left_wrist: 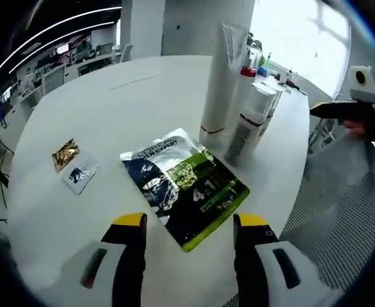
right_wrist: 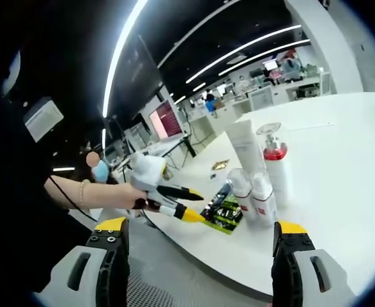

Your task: Arrange the skincare products in the storage area until every visible bottle or jar stands upright without overlapping.

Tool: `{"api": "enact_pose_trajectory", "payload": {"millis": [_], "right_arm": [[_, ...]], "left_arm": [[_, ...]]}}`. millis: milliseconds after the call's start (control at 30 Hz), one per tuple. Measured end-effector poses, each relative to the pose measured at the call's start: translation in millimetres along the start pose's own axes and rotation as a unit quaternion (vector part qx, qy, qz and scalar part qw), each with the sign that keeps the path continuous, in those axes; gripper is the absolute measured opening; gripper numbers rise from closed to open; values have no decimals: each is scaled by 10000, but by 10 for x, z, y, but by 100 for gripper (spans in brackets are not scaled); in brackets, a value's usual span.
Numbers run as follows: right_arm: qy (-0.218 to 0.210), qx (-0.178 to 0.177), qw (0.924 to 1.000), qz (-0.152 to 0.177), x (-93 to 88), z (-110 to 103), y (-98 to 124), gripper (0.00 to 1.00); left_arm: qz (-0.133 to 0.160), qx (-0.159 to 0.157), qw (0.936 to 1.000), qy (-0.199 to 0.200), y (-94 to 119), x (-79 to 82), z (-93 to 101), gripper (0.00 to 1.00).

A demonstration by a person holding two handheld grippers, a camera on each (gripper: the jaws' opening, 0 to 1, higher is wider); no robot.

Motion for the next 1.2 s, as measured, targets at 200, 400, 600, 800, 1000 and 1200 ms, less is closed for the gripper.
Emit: {"api": "enact_pose_trajectory", "payload": {"millis": [200,400,600,800,1000,1200], "right_arm": [[75,-10,10000,-61,-15,7,0,98],[101,-21,9999,-110,-23,39,4,98],[144,-37,9998,-116,-30,28,4,98],[166,-76,9998,-100,-34,20,-3,98],[181,-87,9997,-110,-30,29,-14,99],[162,-99,9997,-120,-34,61,-26,99]], "left_arm": [[-74,-74,9998,169,182,-49,-1,61],[43,-136,9993,349,353,-58,51,70],[91,-127,9991,393,487,-131,73,76],[245,-50,9992,300,611,-119,88,84],[559,-13,9978,347,752,8,122,90],[823,-50,9952,530,908,86,227,95]]}}
Point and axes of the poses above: the point that each gripper's makers call its tool centre point, and the gripper's own axes: y roughly backward along the fingers, z roughly to its right, x roughly out of its top, the point moved 10 cm from there along y, roughly backward along the fingers, and after that the axes turned 15 degrees about -y, right-handed, at the moved point
